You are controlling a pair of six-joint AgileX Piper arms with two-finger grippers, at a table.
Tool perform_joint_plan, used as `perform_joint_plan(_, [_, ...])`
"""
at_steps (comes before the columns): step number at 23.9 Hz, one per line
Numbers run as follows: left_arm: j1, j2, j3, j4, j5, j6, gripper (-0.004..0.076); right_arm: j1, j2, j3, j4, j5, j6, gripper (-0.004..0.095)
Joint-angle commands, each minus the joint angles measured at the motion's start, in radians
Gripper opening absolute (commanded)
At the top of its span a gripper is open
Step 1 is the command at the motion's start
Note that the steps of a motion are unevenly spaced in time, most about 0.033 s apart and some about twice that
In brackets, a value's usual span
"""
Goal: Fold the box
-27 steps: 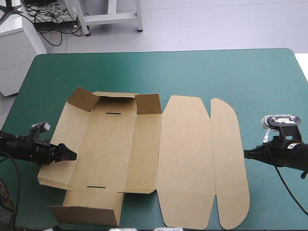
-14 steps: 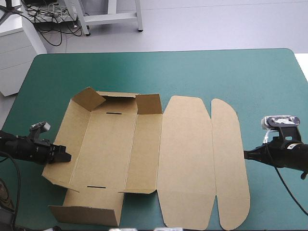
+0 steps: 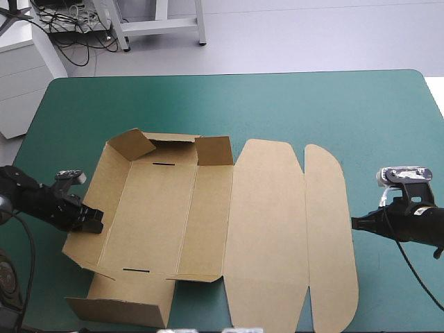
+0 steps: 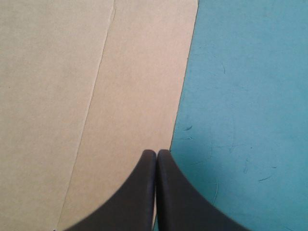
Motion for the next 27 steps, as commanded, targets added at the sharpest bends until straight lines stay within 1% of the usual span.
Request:
perform_joint_plan(1, [-0.140,-0.029,-0.107,0.120,-0.057,-0.095,-0.0010,0.001,-0.011,-0.022,0.021,-0.027,-0.007,-0.0020])
perform_joint_plan(2, [-0.234,-0.029,-0.179,0.173,-0.094,-0.136,-0.0010,0.001,-0.011,-0.022,0.021,-0.021,-0.007,-0.0020])
perform_joint_plan(3, [-0.273,-0.029,-0.210,0.196,-0.111,-0.159,-0.0010,0.001,-0.011,-0.022,0.021,-0.020,-0.007,-0.0020])
perform_joint_plan(5, [-0.466,-0.029,-0.358,0.366,-0.204,-0.239,-0.0010,0.001,-0.011,-0.022,0.021,-0.019,-0.007,-0.0020])
perform_joint_plan(6, [-0.517,-0.029,-0.401,0.429,-0.226,-0.255,-0.0010,0.001,-0.011,-0.022,0.021,-0.019,-0.007,-0.0020])
perform_joint_plan(7, [-0.619,-0.029,-0.459,0.520,-0.258,-0.269,-0.0010,0.001,-0.011,-0.022,0.021,-0.019,-0.007,-0.0020])
perform_joint_plan(8, [-0.670,-0.029,-0.489,0.571,-0.277,-0.279,-0.0010,0.001,-0.011,-0.022,0.021,-0.019,-0.007,-0.0020])
perform_joint_plan(9, [-0.759,-0.026,-0.536,0.677,-0.308,-0.288,-0.0010,0.001,-0.011,-0.022,0.021,-0.019,-0.007,-0.0021])
perform_joint_plan(10, [-0.808,-0.019,-0.563,0.732,-0.316,-0.299,-0.0010,0.001,-0.011,-0.022,0.021,-0.019,-0.007,-0.0020])
perform_joint_plan(13, [-1.018,0.032,-0.657,1.006,-0.325,-0.354,-0.0010,0.001,-0.011,-0.022,0.031,-0.017,-0.007,-0.0020])
perform_joint_plan(17, [-1.171,0.072,-0.677,1.243,-0.358,-0.415,-0.0010,0.001,-0.011,-0.022,0.035,-0.014,-0.007,-0.0020])
perform_joint_plan(22, [-1.318,0.098,-0.677,1.545,-0.369,-0.570,-0.0010,0.001,-0.011,-0.022,0.035,-0.014,-0.007,-0.0020])
perform_joint_plan(25, [-1.368,0.098,-0.677,1.656,-0.370,-0.675,-0.0010,0.001,-0.011,-0.022,0.035,-0.007,-0.007,-0.0020])
perform_joint_plan(27, [-1.382,0.098,-0.675,1.676,-0.379,-0.726,-0.0010,0.001,-0.011,-0.022,0.035,0.002,-0.007,-0.0020])
